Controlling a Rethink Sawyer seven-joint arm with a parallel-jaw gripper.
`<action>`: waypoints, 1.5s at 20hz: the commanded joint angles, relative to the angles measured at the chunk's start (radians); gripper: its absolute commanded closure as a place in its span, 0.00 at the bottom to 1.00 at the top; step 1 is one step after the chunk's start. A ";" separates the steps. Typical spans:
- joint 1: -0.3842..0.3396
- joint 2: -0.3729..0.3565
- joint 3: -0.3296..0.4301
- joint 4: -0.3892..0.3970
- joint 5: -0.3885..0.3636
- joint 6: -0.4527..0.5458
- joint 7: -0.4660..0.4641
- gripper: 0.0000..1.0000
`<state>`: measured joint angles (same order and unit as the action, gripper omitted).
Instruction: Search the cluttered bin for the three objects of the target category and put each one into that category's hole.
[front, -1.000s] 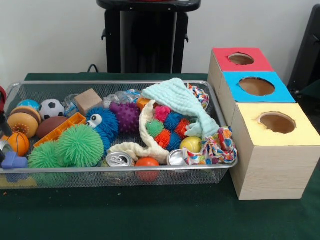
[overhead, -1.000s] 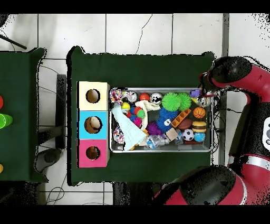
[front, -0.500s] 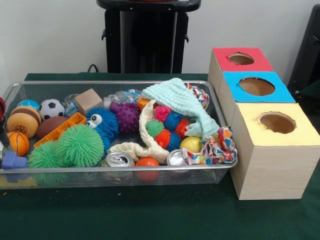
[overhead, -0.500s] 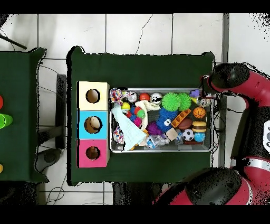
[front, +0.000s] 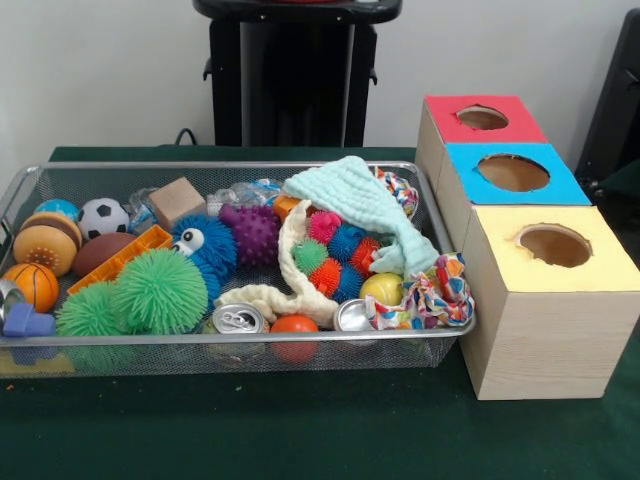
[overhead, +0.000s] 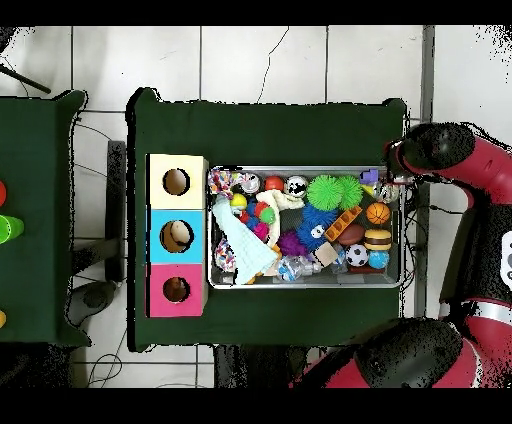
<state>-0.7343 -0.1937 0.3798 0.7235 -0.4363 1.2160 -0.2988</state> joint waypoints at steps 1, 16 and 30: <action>-0.009 -0.002 0.057 0.183 -0.056 -0.072 -0.232 0.00; 0.033 -0.122 0.014 0.353 -0.142 -0.203 -0.085 0.00; 0.051 -0.169 0.015 0.414 -0.141 -0.214 -0.014 0.00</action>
<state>-0.6968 -0.3314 0.3795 0.9889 -0.5353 1.0246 -0.2988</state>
